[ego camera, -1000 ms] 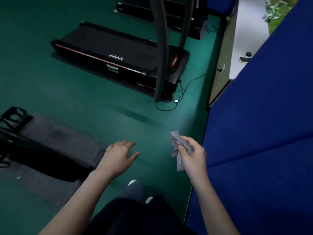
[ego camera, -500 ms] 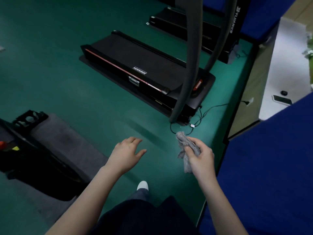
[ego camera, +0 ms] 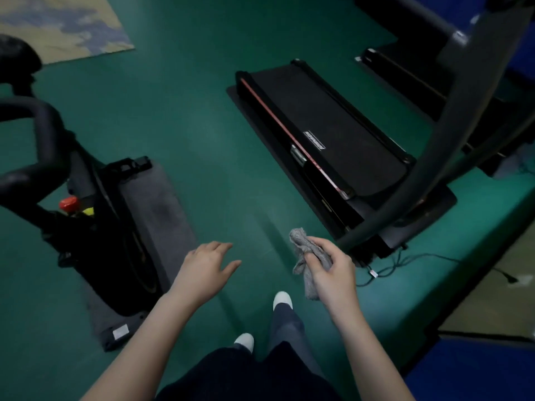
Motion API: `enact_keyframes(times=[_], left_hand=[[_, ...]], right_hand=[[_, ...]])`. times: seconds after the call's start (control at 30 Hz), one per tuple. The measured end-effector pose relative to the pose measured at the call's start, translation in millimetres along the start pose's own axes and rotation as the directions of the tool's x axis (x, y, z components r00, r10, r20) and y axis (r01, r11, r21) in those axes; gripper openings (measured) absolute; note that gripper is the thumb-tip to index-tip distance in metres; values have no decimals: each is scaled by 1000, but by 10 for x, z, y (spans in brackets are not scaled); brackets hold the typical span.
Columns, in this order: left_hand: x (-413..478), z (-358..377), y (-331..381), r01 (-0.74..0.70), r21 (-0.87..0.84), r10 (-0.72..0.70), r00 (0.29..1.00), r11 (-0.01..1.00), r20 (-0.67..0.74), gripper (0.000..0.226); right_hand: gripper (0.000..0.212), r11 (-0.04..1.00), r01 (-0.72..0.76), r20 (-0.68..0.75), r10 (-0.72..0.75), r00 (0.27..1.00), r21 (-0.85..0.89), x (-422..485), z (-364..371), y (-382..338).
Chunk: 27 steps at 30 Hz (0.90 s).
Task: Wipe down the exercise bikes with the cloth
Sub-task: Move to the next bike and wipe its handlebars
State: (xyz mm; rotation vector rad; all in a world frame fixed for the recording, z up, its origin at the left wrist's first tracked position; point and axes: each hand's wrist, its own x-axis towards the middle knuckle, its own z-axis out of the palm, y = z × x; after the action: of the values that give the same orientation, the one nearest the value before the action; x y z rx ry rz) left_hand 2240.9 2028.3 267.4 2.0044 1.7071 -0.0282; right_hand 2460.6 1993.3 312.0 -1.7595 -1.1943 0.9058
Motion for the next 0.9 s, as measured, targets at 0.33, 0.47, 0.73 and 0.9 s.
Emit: enact_keyframes(times=[0.33,0.47,0.73,0.9], left_hand=[[677,-216,203,303,-149,-321,941,941,-109,54],[947,-337,372,354,-207,-391,903,912,-179,54],[1106,-493,232,508,-287,-570,795,812,-206,54],[1294,-562,-93,574,-349,-655,732,741,-187,55]], right_hand=[[28,994,107,305,-94,948,-27,1482,32,-176],[26,988,155,397,-134,908,-22,2002,31,-270],[29,979,202,571,-164,805,-3,2583,441,-465],[30,958,286,639,-221,736,3,2899,910,-676]])
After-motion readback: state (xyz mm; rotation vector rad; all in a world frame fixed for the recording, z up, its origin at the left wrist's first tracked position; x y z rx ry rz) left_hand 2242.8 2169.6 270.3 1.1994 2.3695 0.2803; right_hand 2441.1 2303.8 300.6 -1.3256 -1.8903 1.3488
